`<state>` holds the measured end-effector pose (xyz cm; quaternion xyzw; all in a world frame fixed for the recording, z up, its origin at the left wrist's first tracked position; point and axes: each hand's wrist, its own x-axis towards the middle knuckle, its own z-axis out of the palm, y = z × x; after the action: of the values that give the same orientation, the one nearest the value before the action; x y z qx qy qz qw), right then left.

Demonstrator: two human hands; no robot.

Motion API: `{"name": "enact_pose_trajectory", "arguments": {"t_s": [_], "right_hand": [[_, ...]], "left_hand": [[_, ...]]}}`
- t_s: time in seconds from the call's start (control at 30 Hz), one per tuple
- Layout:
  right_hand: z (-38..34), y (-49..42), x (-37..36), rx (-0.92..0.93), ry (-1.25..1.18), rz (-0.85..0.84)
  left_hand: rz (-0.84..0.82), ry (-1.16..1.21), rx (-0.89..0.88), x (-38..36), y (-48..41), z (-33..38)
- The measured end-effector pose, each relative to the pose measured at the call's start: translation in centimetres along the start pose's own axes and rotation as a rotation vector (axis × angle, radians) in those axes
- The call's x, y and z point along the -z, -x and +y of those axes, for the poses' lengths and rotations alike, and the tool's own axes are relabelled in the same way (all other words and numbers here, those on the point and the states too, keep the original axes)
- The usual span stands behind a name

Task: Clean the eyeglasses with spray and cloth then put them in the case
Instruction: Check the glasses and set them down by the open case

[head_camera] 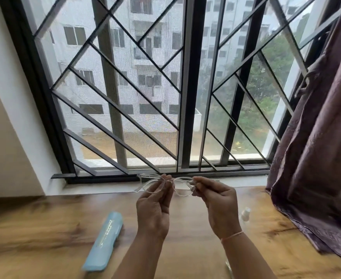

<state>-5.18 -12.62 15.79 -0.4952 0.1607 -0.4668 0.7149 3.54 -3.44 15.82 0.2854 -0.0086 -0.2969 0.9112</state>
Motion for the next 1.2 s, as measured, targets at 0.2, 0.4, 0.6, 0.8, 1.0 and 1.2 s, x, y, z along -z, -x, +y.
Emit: {"name": "enact_pose_trajectory", "arguments": {"t_s": [0.2, 0.4, 0.6, 0.8, 1.0, 1.2], "right_hand": [[0.1, -1.0, 0.9, -0.021, -0.023, 0.034], [1.6, -1.6, 1.8, -0.027, 0.028, 0.028], [4.3, -1.8, 3.1, -0.053, 0.185, 0.051], [8.3, -1.7, 4.8, -0.143, 0.296, 0.104], [12.5, -1.4, 7.0, -0.25, 0.382, 0.131], [14.9, -0.5, 7.9, -0.305, 0.496, 0.128]], "left_hand": [[-0.017, -0.091, -0.061, 2.4, -0.5, 1.3], [-0.029, -0.165, -0.11, 4.4, -1.1, 2.4], [-0.037, -0.654, -0.184, 7.0, -2.2, 1.7], [0.003, -1.057, -0.212, 10.9, -3.2, -0.9], [-0.047, -1.342, -0.188, 15.1, -3.7, -2.8], [-0.083, -1.396, -0.234, 17.7, -4.3, -3.7]]}}
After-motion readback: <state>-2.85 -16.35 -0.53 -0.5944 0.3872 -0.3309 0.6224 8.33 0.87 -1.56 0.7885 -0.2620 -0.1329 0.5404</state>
